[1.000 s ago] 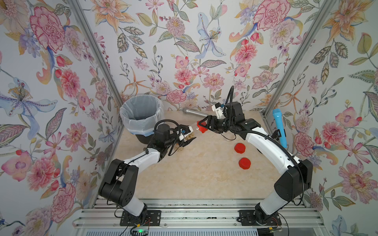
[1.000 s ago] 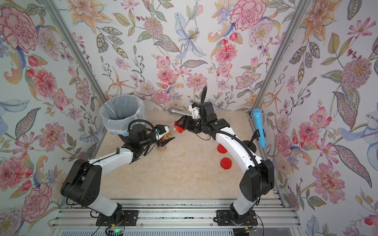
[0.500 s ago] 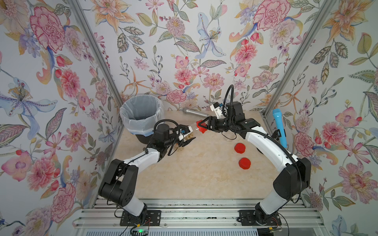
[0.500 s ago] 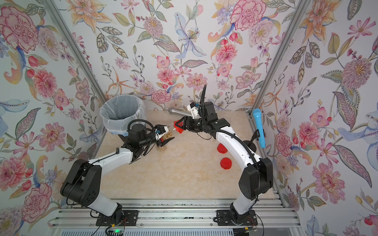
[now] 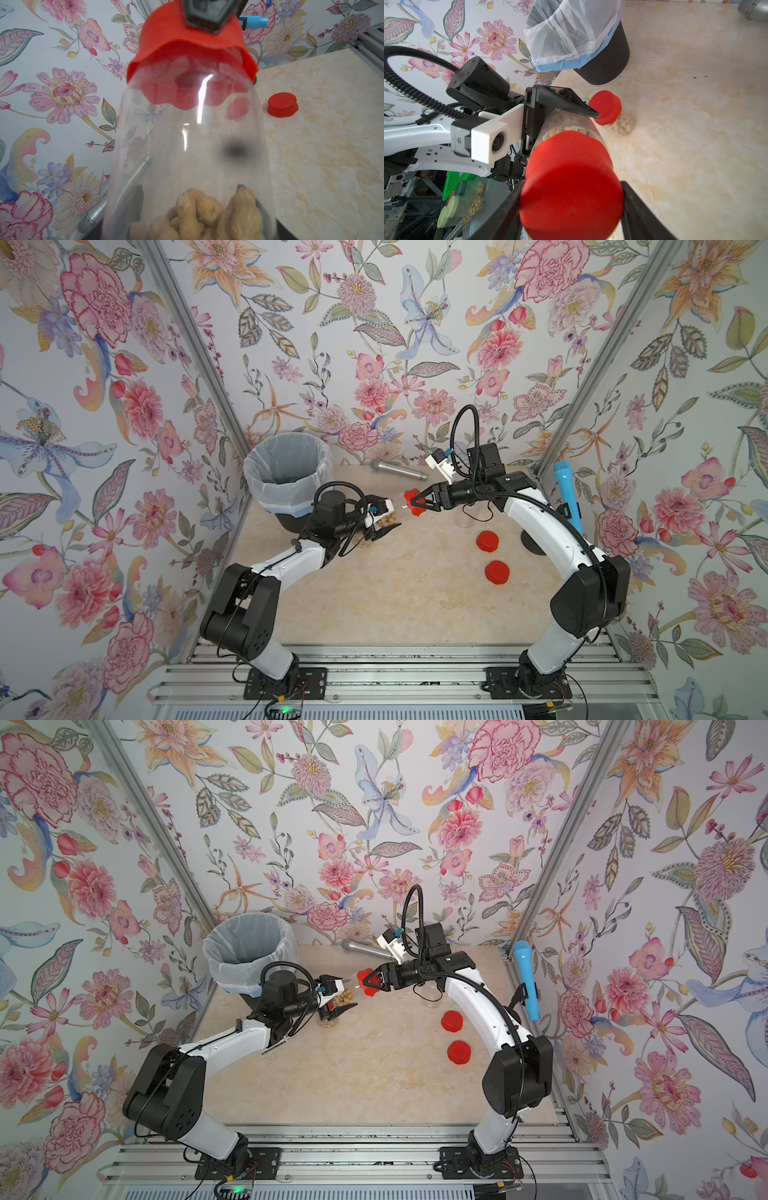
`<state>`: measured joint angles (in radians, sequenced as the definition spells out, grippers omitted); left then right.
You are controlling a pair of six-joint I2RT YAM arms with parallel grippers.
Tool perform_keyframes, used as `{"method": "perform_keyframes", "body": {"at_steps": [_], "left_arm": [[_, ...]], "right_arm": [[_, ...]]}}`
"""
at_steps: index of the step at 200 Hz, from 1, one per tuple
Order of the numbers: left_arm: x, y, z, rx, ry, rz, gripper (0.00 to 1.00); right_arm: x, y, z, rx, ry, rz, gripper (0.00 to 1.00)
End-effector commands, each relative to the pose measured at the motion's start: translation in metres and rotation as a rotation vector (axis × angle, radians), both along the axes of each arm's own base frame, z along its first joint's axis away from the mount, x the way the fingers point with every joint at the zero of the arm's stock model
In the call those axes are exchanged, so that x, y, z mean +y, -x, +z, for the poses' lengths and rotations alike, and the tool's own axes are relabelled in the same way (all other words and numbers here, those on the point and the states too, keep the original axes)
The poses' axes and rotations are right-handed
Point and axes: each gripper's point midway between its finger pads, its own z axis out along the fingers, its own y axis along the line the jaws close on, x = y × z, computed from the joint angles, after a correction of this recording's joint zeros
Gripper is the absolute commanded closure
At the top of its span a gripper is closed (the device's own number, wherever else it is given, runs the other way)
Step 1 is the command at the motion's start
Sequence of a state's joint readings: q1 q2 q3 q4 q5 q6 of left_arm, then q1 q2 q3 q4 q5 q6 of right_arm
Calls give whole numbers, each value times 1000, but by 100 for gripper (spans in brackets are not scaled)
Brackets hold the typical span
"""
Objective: Empty moldy peanuts from jars
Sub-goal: Unscrew the lid from the jar.
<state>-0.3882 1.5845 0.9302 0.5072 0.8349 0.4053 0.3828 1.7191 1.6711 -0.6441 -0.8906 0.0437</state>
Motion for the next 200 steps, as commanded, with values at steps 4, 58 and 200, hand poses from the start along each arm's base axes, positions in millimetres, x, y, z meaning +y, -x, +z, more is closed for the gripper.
{"method": "perform_keyframes", "body": {"at_steps": [4, 58, 200], "left_arm": [[6, -10, -5, 37, -14, 19, 79], [7, -10, -4, 40, -23, 22, 80], [3, -2, -3, 54, -27, -29, 86]], "right_arm": [[-10, 7, 13, -112, 3, 82, 48], [-22, -6, 21, -130, -29, 85, 52], [-24, 0, -2, -222, 19, 166, 49]]}}
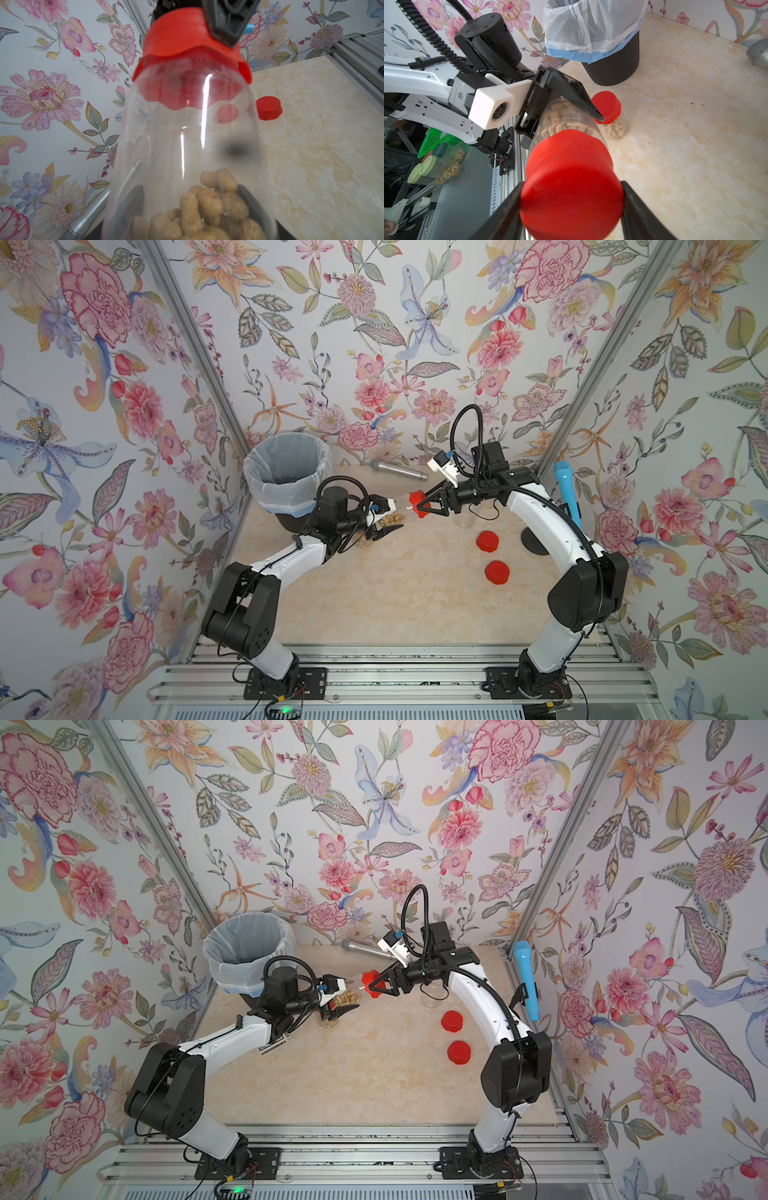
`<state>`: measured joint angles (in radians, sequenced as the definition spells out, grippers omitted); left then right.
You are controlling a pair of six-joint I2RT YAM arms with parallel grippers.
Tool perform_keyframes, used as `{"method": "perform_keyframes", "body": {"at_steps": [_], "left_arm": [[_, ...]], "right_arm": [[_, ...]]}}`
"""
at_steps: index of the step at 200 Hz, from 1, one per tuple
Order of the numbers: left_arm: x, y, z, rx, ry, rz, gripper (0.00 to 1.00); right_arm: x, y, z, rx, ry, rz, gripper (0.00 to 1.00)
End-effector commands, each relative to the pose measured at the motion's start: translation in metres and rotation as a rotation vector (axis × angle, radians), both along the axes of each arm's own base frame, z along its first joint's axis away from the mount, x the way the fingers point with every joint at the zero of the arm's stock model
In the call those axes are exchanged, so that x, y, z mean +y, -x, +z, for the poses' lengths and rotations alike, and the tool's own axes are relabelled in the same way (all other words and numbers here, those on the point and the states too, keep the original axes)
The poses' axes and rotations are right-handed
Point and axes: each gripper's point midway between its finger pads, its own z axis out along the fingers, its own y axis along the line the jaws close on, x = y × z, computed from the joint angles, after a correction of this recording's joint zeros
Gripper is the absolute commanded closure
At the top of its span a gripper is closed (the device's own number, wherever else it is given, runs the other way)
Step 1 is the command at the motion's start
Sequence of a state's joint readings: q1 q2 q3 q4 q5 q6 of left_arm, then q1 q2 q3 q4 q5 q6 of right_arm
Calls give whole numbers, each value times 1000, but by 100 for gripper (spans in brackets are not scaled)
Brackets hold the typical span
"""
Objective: Empty moldy peanuts from jars
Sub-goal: Unscrew the lid from the jar.
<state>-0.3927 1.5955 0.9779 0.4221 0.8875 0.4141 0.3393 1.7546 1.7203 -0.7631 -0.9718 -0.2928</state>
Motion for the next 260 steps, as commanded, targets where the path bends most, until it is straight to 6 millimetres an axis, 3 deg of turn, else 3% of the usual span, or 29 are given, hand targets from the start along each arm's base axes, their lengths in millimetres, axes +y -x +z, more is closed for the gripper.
{"method": "perform_keyframes", "body": {"at_steps": [1, 106, 162, 198, 260], "left_arm": [[10, -8, -3, 11, -18, 27, 86], [8, -4, -1, 26, -21, -5, 86], [7, -4, -3, 41, -27, -14, 86], [7, -3, -4, 44, -31, -17, 86], [7, -3, 1, 33, -25, -16, 86]], "right_arm": [[-12, -3, 0, -41, 3, 7, 49], [-28, 9, 4, -76, -86, 82, 46], [-27, 11, 6, -95, -86, 90, 41], [-19, 20, 19, -119, -108, 122, 37], [-10, 23, 13, -113, -56, 110, 27]]}}
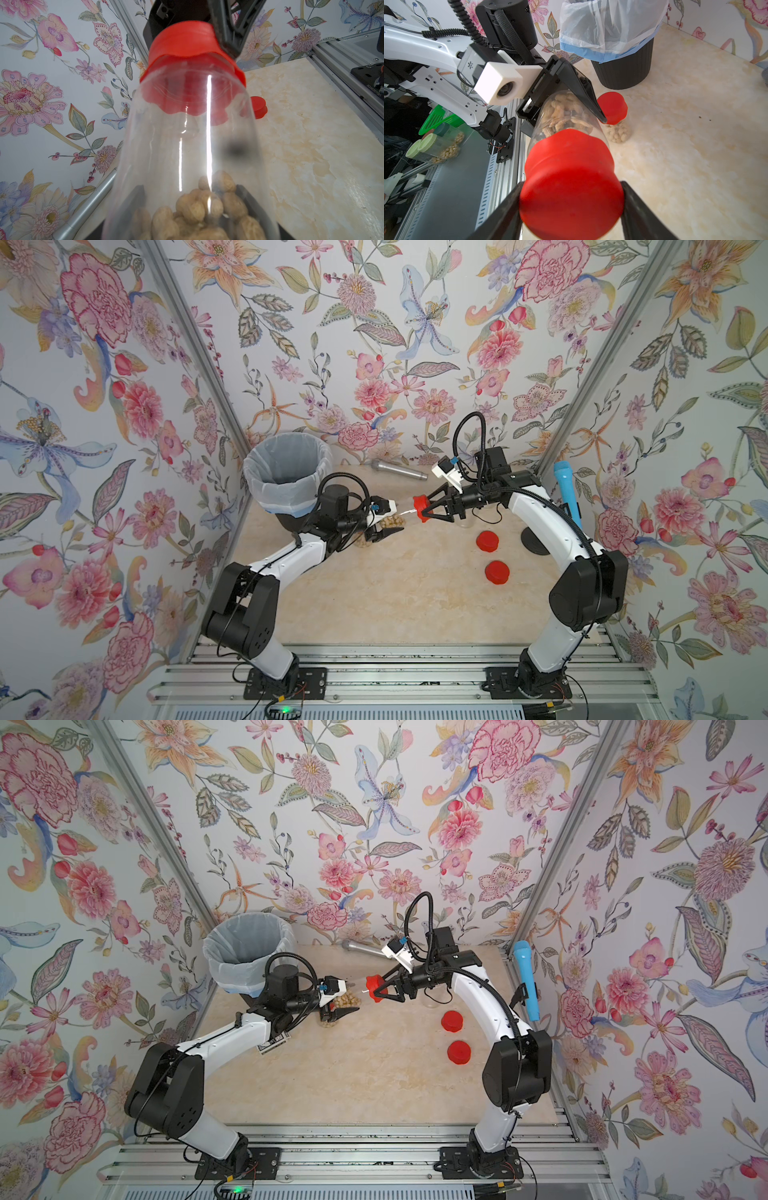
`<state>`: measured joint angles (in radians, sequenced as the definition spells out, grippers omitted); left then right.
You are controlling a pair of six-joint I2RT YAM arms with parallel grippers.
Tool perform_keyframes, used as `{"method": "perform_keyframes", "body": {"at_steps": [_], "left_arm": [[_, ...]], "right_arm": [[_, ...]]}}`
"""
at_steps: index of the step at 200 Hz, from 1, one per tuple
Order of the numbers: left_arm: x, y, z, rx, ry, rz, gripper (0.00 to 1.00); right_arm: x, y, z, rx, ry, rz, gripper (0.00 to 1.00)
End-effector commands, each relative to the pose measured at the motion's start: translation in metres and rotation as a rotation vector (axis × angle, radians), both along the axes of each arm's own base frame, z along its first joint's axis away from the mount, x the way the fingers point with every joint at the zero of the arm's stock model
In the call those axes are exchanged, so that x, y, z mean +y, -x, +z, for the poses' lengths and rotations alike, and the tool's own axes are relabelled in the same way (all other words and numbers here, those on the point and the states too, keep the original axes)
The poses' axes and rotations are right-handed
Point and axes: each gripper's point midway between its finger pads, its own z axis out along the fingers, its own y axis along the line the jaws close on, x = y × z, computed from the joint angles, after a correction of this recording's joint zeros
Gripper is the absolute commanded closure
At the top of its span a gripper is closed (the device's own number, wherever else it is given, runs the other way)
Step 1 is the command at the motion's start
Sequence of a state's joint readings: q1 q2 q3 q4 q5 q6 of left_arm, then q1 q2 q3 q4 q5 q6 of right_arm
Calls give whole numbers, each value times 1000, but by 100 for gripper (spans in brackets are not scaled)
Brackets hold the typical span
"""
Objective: Empty moldy peanuts from jars
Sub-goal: Unscrew the lid from the jar.
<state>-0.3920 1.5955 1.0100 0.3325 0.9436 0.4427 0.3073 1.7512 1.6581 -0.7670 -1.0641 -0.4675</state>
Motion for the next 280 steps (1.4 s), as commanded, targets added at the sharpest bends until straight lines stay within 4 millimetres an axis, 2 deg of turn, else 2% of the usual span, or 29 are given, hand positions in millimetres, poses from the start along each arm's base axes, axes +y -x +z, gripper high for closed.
{"method": "perform_keyframes", "body": {"at_steps": [1, 23, 52, 120, 154, 186, 208, 240, 280], "left_arm": [[10, -12, 2, 0, -10, 43, 86], [10, -12, 2, -2, -9, 43, 86], [11, -12, 1, 1, -9, 46, 86], [11, -14, 2, -7, -9, 50, 86], [10, -14, 4, -13, -3, 52, 85], [12, -14, 5, -22, -7, 61, 85], [12, -14, 5, -20, -5, 63, 85], [13, -14, 7, -35, -6, 71, 85], [13, -15, 8, -41, -2, 73, 85]], "right_arm": [[-2, 15, 24, -36, -14, 11, 26], [-1, 12, 25, -29, -10, 3, 23], [3, 12, 27, -31, -16, 14, 23], [2, 6, 24, 9, -15, -8, 13], [-2, -16, 18, 51, 21, -118, 10], [-3, -35, 32, 150, -40, -255, 6], [-9, -48, 40, 297, -92, -400, 6], [-2, -33, 52, 419, -166, -437, 9], [8, -23, 40, 470, -147, -462, 9]]}}
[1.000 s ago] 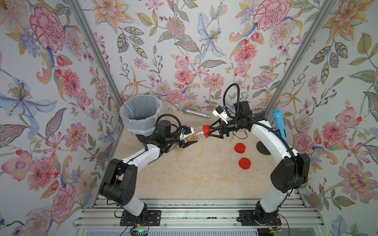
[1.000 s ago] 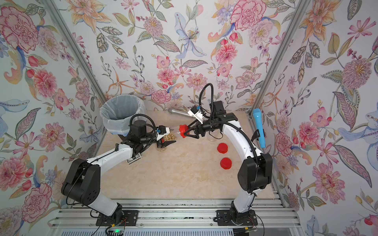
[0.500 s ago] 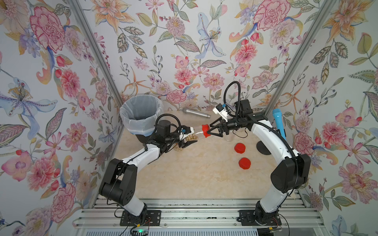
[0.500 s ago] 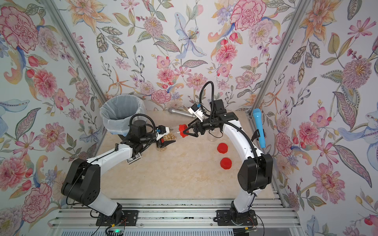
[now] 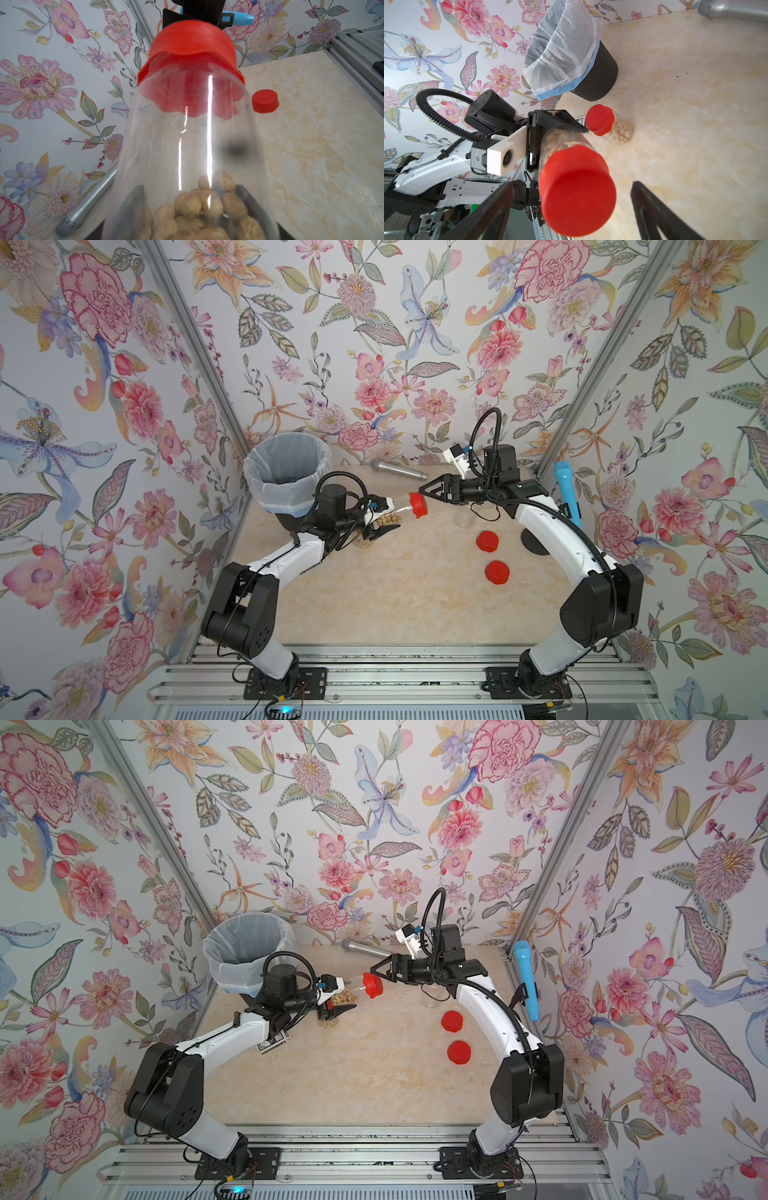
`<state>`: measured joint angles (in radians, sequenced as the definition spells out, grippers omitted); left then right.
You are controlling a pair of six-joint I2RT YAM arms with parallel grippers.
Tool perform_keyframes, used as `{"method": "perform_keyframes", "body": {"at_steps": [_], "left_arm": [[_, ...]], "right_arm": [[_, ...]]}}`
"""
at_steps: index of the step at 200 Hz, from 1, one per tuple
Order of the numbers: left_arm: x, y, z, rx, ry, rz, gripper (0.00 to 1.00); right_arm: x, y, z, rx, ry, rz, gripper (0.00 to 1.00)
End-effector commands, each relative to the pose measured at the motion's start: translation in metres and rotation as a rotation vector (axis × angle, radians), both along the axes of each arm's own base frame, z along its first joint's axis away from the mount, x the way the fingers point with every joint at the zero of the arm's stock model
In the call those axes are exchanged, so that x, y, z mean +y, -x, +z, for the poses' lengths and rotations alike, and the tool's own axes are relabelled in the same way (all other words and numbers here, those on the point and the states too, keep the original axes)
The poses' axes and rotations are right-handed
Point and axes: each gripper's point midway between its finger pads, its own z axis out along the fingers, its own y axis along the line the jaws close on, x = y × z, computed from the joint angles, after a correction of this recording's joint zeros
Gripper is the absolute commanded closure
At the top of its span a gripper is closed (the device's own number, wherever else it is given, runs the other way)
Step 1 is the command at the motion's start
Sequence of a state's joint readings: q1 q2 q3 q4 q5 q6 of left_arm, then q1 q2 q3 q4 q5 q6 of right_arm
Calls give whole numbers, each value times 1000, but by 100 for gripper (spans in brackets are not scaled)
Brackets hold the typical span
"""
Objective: Empty moldy peanuts from jars
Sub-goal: Unscrew the lid from the jar.
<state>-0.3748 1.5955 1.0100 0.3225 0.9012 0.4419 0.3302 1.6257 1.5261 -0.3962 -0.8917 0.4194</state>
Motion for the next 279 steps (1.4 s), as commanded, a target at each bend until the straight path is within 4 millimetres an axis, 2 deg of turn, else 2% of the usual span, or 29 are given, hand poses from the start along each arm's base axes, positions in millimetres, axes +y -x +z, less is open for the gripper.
{"method": "perform_keyframes", "body": {"at_steps": [1, 46, 188, 226, 246, 279], "left_arm": [[4, -4, 11, -46, 13, 15, 85], [5, -3, 12, -54, 17, 24, 85], [5, -4, 14, -61, 15, 28, 84], [6, -5, 12, -57, 13, 32, 84], [6, -6, 13, -58, 13, 35, 85], [6, -3, 10, -53, 2, 24, 85]], "right_arm": [[7, 2, 9, 28, -33, -39, 9], [7, 1, -25, 81, 18, -76, 11], [17, -2, -35, 108, -16, -18, 15], [20, 1, -35, 110, -45, 8, 22], [24, 5, -36, 111, -50, 33, 31], [15, 2, -30, 77, -68, 52, 46]]}}
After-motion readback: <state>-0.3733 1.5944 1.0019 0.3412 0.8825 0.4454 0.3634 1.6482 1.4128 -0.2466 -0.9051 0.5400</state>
